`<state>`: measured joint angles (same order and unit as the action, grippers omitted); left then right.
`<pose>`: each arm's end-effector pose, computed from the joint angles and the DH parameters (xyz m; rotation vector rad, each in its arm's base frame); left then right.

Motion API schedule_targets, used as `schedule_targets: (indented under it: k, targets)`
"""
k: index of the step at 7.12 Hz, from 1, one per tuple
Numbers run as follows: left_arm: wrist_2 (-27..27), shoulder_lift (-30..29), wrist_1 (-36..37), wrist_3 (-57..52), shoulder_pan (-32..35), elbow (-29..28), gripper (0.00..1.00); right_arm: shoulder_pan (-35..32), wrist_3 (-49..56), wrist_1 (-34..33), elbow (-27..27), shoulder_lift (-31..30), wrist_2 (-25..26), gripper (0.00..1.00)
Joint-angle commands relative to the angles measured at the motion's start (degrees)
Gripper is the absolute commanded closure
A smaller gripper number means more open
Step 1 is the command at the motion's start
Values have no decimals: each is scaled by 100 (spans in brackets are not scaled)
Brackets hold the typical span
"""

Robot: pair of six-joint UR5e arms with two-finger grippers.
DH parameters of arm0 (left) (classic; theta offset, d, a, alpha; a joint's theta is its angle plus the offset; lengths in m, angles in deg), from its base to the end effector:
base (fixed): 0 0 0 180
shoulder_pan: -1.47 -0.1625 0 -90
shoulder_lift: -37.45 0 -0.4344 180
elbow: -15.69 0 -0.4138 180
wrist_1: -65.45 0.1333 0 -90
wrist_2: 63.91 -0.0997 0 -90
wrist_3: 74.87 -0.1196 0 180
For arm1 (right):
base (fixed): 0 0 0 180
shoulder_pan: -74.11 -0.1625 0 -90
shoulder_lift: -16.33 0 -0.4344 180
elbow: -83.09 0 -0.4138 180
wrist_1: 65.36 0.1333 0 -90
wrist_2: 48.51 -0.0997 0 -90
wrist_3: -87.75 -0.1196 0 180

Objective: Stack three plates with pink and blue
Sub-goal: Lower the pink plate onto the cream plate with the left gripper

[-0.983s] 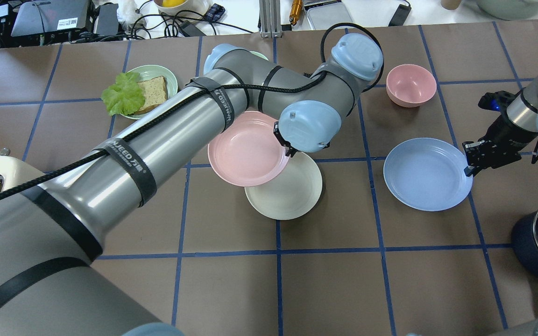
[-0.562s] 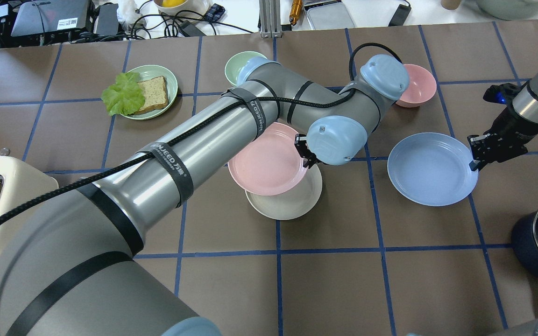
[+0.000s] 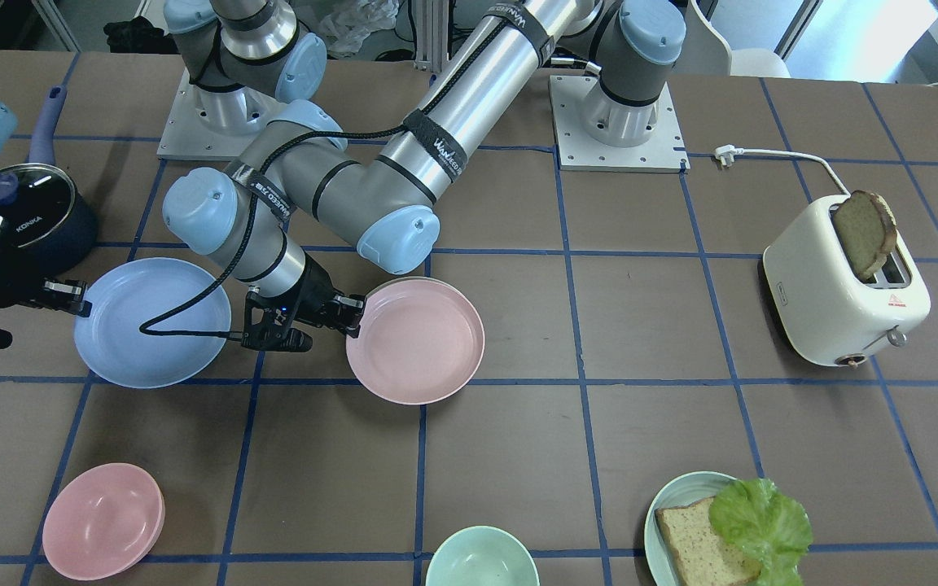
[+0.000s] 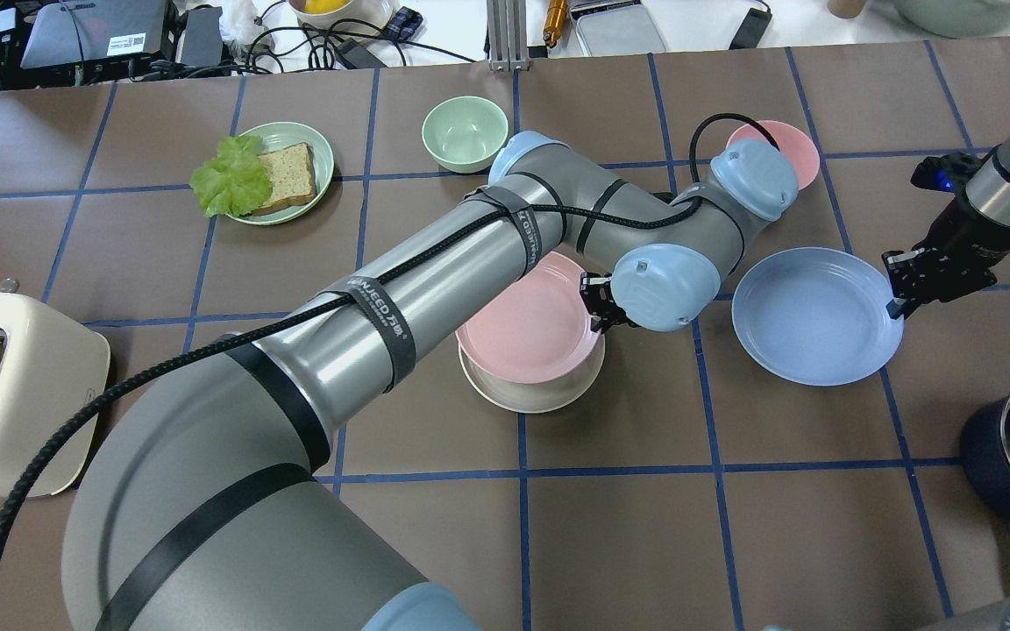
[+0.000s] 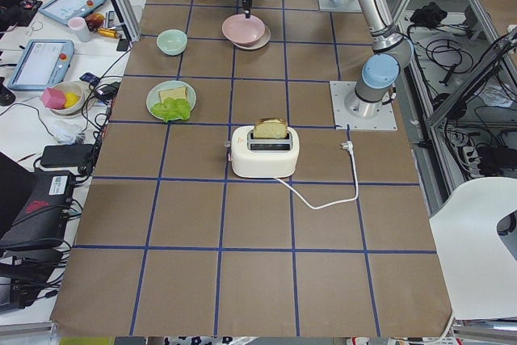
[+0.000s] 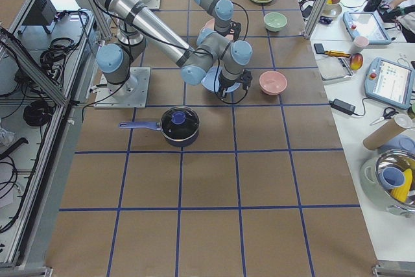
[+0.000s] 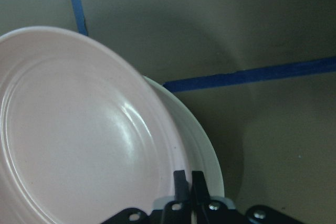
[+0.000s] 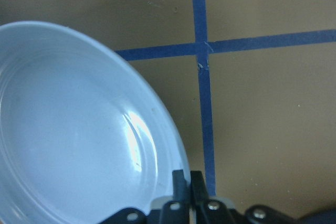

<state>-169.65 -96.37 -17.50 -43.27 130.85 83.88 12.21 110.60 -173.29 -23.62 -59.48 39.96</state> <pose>-0.5545 -0.5165 0.1839 0.2378 2.7574 0.0738 -0.1301 -0.5335 0.2323 0.1422 3.0030 0.2912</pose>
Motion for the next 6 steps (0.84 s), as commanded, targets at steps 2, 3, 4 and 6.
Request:
schedule_targets:
  k: [2,3,4,6]
  targets:
    - [9,144,-394,4,26,45,100,-7,17,9,1,-13,22,100]
    - [10,111,-440,4,26,19,100,-15,26,44,-8,-30,-13,100]
    - [27,6,-388,4,17,-33,100,-33,18,88,-8,-56,-48,100]
    - [36,-21,-388,13,17,-34,100,-42,18,114,-8,-48,-49,100]
